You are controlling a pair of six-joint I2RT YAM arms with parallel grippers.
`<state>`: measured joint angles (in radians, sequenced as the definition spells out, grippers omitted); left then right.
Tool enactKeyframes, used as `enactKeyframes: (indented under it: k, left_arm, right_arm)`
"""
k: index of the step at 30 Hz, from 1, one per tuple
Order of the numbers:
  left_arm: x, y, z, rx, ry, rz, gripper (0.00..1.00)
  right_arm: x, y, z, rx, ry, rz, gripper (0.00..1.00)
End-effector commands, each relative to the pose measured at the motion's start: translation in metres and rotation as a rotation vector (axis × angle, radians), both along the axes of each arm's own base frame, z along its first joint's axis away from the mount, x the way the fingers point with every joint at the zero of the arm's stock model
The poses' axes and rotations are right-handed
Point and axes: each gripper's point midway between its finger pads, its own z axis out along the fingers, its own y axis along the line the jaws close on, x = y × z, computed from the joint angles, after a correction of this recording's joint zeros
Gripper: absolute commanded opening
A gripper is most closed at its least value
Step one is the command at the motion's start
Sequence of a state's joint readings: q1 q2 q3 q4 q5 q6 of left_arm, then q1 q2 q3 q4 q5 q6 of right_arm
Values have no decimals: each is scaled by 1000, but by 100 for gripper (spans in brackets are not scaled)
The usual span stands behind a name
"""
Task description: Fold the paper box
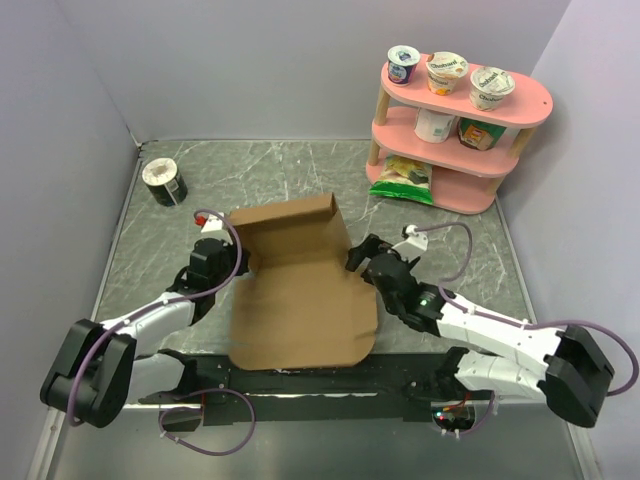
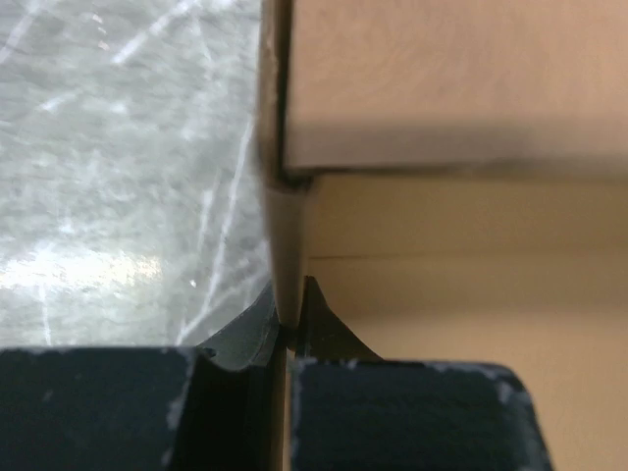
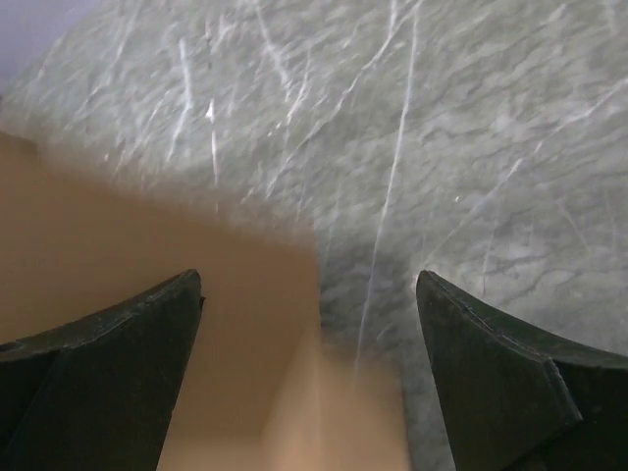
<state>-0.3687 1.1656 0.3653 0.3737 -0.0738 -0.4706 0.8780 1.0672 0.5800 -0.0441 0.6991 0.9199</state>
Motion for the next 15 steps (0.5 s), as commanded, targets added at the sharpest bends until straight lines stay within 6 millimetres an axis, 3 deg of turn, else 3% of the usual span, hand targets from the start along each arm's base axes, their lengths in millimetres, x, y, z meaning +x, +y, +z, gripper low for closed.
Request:
enactKeyframes:
  k: [1, 4, 6, 8, 11, 12, 15]
  left_arm:
    - [18, 2, 21, -31, -52, 47, 1]
    - [18, 0, 24, -34, -66, 33, 1]
    - [17, -2, 27, -40, -82, 14, 1]
    - [15, -8, 31, -48, -103, -24, 1]
    - [12, -10, 35, -40, -131, -58, 1]
    - [12, -10, 39, -41, -145, -59, 1]
    - [9, -15, 45, -57, -171, -96, 1]
  right_arm:
    - [-14, 8, 3, 89, -14, 72, 96]
    - [-18, 4, 9, 101, -63, 100, 95]
    - [-15, 9, 27, 95, -162, 161, 95]
    - [-18, 11, 25, 43, -200, 247, 96]
    - [-14, 4, 44, 37, -291, 328, 90]
    - [-5, -10, 50, 30, -317, 309, 89]
    - [-10, -9, 67, -15, -385, 445, 87]
